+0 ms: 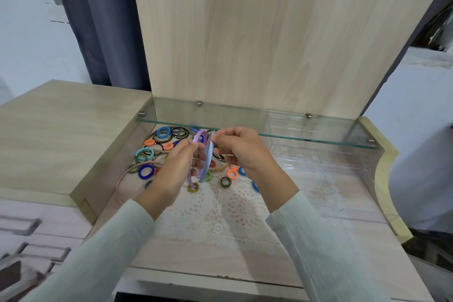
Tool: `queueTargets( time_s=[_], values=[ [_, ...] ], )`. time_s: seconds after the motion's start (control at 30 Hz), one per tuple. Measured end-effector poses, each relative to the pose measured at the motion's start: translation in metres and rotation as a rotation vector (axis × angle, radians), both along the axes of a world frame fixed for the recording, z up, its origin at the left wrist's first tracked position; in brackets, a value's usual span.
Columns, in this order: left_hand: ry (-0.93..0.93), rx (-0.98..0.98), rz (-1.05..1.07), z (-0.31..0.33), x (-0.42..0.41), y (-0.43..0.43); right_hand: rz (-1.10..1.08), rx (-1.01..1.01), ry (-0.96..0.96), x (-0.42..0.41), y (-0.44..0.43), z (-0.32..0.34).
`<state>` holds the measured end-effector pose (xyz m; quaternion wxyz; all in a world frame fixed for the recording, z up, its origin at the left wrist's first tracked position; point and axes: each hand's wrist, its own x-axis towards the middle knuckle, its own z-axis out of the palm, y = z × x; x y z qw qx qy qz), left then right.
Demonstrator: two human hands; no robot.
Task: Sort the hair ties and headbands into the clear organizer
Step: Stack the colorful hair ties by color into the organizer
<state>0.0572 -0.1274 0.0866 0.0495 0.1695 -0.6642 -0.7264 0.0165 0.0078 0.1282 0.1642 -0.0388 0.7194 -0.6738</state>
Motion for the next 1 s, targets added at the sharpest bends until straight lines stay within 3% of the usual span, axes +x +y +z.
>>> queueTargets(
  time_s=[0.33,1.0],
  values=[
    [-0.093,-0.071,-0.037,0.008,-0.001,-0.003,0.007,0.011,-0.01,-0.001,-0.004,-0.004],
    [-0.013,-0.296,-0.215,0.011,0.007,-0.006,-0.01,-0.01,0.046,-0.006,-0.01,-0.009]
  ],
)
